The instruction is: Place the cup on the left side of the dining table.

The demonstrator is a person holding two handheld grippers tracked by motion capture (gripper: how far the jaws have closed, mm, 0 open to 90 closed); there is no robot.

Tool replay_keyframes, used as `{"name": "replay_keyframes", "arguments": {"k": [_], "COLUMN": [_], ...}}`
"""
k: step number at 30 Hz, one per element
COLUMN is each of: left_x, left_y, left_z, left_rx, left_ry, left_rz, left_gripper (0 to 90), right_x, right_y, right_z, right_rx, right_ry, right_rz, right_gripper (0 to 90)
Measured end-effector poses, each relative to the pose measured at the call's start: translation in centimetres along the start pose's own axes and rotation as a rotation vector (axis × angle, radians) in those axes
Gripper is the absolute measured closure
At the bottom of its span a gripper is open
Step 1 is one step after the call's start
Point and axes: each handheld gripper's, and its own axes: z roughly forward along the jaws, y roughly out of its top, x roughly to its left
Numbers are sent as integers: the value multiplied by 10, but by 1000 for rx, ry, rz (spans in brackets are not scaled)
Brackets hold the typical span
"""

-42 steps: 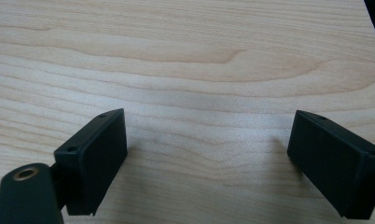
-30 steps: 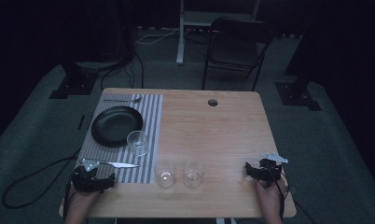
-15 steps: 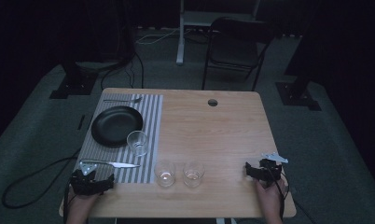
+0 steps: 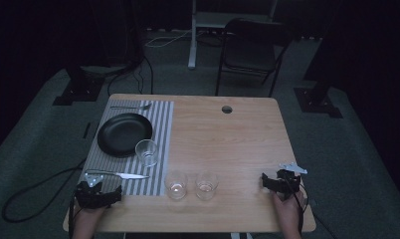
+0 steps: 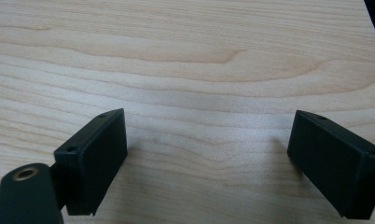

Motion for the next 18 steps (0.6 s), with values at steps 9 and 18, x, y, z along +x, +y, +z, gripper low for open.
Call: {"name": "replay_keyframes", "arguments": {"k": [9,18], "left_x": [-2,-2], "left_y": [0,0], "left_z": [0,0], "left_rx": [1,2], "left_ry": [18,18], "left_rz": [-15,-15], "left_gripper": [1,1], "right_x": [0,0], "right_y": [0,0], "right_z": [0,0], "right_rx": [0,0], "right_ry": [0,0], "right_rz": [0,0], "right_gripper": [114,114]}}
